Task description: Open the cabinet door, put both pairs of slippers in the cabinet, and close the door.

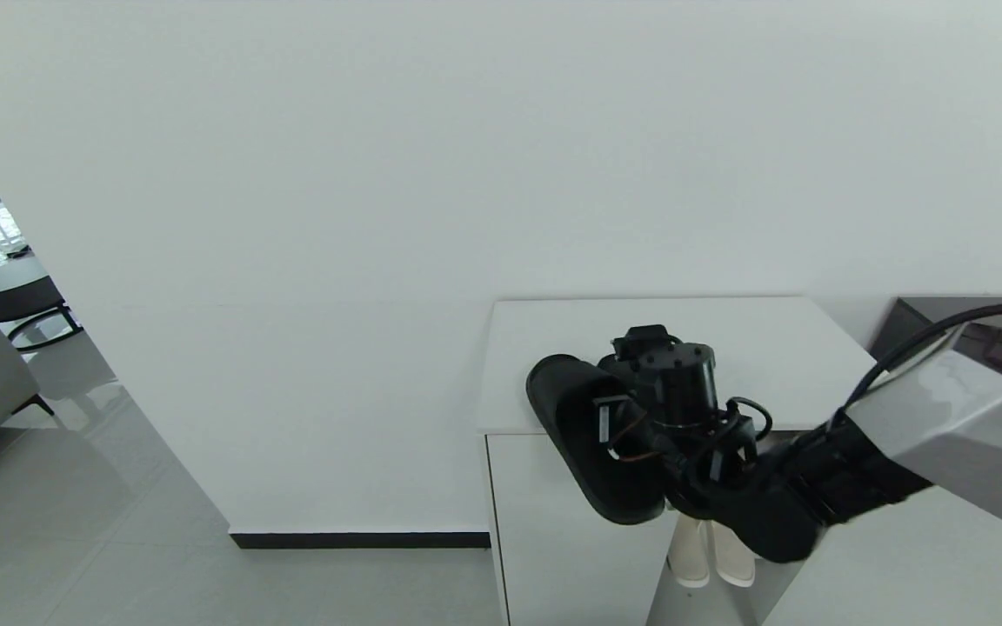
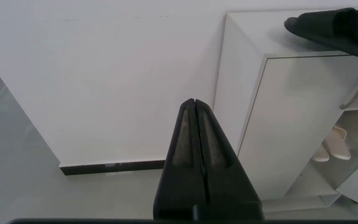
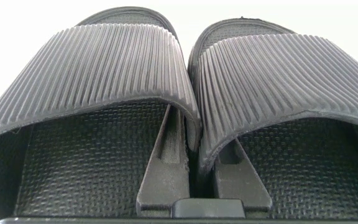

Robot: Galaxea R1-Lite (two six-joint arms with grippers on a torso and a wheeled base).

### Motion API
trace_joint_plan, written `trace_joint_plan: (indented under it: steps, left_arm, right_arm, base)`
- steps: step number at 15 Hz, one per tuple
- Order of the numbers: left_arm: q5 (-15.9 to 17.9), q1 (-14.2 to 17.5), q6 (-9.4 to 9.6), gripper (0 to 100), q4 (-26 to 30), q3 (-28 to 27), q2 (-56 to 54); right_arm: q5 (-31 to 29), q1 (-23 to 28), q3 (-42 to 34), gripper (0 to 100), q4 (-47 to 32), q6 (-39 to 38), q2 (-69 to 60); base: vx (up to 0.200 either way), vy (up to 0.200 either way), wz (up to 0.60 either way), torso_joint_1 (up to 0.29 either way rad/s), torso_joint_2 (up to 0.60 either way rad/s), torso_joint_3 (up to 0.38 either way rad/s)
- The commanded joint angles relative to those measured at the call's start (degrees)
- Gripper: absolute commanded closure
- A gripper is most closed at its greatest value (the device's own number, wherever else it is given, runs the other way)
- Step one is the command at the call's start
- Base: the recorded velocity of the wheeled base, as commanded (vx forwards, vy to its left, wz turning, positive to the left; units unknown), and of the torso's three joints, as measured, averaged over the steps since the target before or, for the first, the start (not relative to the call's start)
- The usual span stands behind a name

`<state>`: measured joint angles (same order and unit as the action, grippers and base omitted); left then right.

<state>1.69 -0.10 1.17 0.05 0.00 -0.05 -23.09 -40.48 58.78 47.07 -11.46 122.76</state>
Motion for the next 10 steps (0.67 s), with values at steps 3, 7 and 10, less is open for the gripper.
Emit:
trace_joint_plan:
  steps: [3, 7, 10]
  left_arm:
    - [0.1, 0.0, -0.03, 100, 0.0, 0.0, 0.0]
    - [0.0, 0.0, -0.03, 100, 0.0, 0.0, 0.0]
    - [0.1, 0.0, -0.03, 100, 0.0, 0.0, 0.0]
  right_arm:
    - [1.2, -2.9, -10.1, 100, 4.6, 0.1, -7.4]
    - [1.1, -4.2, -11.4, 100, 5.6, 0.1, -7.4]
    - [0.9, -4.3, -11.8, 100, 5.9, 0.0, -7.4]
  base:
    - [-0.2, 0.0, 0.0, 0.006, 0.0, 0.002]
    - [-0.2, 0.0, 0.0, -0.001, 0.0, 0.005]
    - [-0.133, 0.0, 0.0, 0.005, 0.0, 0.002]
